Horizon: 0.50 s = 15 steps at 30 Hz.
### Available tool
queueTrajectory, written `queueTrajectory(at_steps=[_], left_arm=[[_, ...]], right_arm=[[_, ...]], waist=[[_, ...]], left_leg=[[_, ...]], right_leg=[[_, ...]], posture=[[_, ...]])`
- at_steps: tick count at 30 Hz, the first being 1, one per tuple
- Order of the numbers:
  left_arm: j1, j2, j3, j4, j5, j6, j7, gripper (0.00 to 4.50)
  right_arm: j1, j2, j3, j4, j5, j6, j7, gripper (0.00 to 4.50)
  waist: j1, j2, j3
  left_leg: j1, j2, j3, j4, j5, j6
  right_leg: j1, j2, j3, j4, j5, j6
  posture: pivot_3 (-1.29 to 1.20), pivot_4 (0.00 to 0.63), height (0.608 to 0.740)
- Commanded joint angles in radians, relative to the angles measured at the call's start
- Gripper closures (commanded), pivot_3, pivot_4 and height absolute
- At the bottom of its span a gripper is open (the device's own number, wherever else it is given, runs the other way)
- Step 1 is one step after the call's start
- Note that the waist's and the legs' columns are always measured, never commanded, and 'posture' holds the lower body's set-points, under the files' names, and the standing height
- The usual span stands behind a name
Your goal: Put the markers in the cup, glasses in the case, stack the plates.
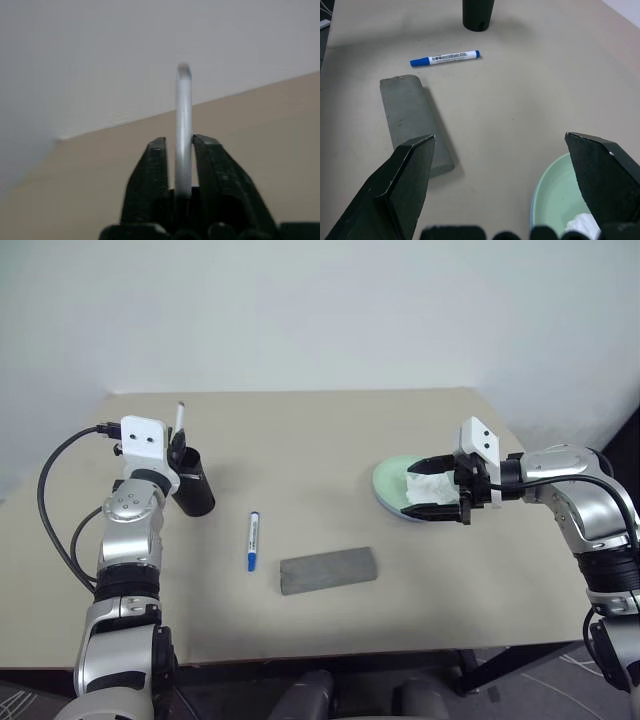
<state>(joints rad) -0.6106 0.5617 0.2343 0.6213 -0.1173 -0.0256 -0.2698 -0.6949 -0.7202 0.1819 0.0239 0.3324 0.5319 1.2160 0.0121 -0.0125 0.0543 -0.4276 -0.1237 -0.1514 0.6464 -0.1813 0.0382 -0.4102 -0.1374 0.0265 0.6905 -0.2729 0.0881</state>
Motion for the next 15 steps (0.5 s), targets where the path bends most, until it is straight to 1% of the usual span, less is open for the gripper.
queueTrajectory(at_steps=[1,5,12,15], left_arm=[[0.000,0.009,0.002,-0.017,0.007,0.022,0.003,2.34],[0.000,0.010,0.000,-0.027,0.007,0.033,-0.007,1.03],[-0.006,0.011,0.001,-0.061,0.002,0.047,-0.015,1.03],[-0.005,0.006,-0.002,-0.154,-0.032,0.096,-0.059,1.03]], right_arm=[[-0.024,0.004,-0.029,-0.022,0.007,-0.016,-0.004,0.00],[-0.024,0.005,-0.028,-0.022,0.007,-0.016,-0.004,0.00],[-0.029,0.010,-0.026,-0.018,0.004,-0.019,-0.003,0.00],[-0.025,0.009,-0.026,-0.020,0.004,-0.020,-0.001,0.00]], waist=[[0.000,0.000,0.000],[0.000,0.000,0.000],[0.000,0.000,0.000],[0.000,0.000,0.000]], left_leg=[[0.000,0.000,0.000,0.000,0.000,0.000],[0.000,0.000,0.000,0.000,0.000,0.000],[0.000,0.000,0.000,0.000,0.000,0.000],[0.000,0.000,0.000,0.000,0.000,0.000]], right_leg=[[0.000,0.000,0.000,0.000,0.000,0.000],[0.000,0.000,0.000,0.000,0.000,0.000],[0.000,0.000,0.000,0.000,0.000,0.000],[0.000,0.000,0.000,0.000,0.000,0.000]], posture=[[0.00,0.000,0.683],[0.00,0.000,0.683],[0.00,0.000,0.683],[0.00,0.000,0.683]])
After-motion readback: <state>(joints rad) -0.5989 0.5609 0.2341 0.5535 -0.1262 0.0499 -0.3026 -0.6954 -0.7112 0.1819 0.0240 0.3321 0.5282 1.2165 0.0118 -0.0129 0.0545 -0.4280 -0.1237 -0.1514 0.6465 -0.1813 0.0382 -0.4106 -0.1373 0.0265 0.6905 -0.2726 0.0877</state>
